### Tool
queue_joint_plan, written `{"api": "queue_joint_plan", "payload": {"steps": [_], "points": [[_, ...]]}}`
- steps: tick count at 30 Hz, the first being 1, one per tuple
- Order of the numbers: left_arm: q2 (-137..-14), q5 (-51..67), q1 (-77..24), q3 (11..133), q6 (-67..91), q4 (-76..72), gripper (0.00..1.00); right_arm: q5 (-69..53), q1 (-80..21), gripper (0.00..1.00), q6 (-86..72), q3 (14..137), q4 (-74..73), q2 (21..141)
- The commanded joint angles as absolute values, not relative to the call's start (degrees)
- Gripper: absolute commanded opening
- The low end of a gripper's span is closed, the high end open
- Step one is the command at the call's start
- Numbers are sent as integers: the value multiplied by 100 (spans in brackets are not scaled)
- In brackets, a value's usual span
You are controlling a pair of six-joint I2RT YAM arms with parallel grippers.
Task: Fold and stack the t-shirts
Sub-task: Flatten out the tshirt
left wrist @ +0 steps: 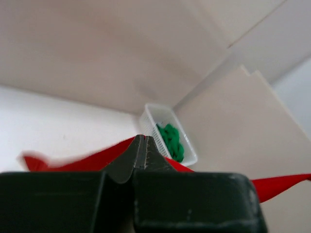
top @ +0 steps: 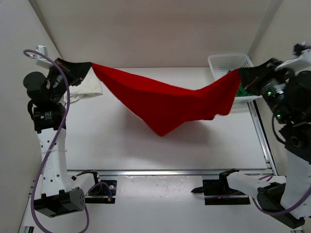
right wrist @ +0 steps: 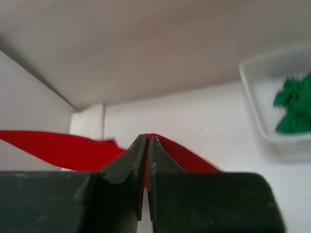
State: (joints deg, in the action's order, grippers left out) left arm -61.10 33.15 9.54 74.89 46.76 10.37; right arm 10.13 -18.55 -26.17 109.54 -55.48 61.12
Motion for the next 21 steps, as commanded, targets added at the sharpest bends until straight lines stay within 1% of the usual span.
{"api": "queue_joint_plan", "payload": {"steps": [1, 2, 3, 4, 5, 6, 7, 9, 11, 12, 14, 15, 16, 18, 20, 21], "points": [[-6064, 3744, 1169, 8085, 4895, 1379, 0, 1004, -1978, 0, -2014, 12346, -6205, 6905], [-6108, 3675, 1160, 8034, 4956, 1293, 0, 950, -2004, 0, -1891, 12723, -6153, 7047], [-6126, 3656, 1221, 7964, 5018, 1222, 0, 906, -2004, 0, -1846, 12831, -6100, 7266], [-6178, 3552, 1265, 7876, 5010, 1169, 0, 601, -1821, 0, -1776, 12710, -5995, 7495], [-6292, 3472, 1274, 7779, 4966, 1247, 0, 293, -1358, 0, -1741, 12622, -5916, 7593], [-6363, 3385, 1274, 7778, 4896, 1222, 0, -423, -1006, 0, -1749, 12369, -5741, 7768], [-6442, 3149, 1283, 7674, 4835, 1274, 0, -666, -924, 0, -1723, 12218, -5426, 7874], [-6653, 2745, 1056, 7515, 4598, 1257, 0, -755, -740, 0, -1705, 11770, -5107, 8068], [-7064, 2541, 845, 7322, 4518, 1126, 0, -1010, -598, 0, -1574, 11882, -5036, 8715], [-7188, 2470, 792, 7278, 4552, 1099, 0, -1046, -511, 0, -1521, 12118, -5054, 8928], [-7714, 2470, 625, 7207, 4649, 801, 0, -1150, -449, 0, -1345, 12532, -5054, 9804], [-7908, 2357, 563, 7294, 4667, 765, 0, -1177, -344, 0, -1362, 12968, -5089, 10043], [-8258, 2312, 484, 7539, 4658, 739, 0, -1213, -317, 0, -1388, 13477, -5158, 10533], [-9014, 2241, 396, 8049, 4710, 852, 0, -1414, -98, 0, -1598, 13858, -4940, 10994], [-9358, 2495, 422, 8681, 4930, 713, 0, -1896, -18, 0, -1871, 14560, -4528, 11537], [-9447, 2513, 448, 8840, 5070, 599, 0, -1933, 156, 0, -2029, 14720, -4422, 11592]]}}
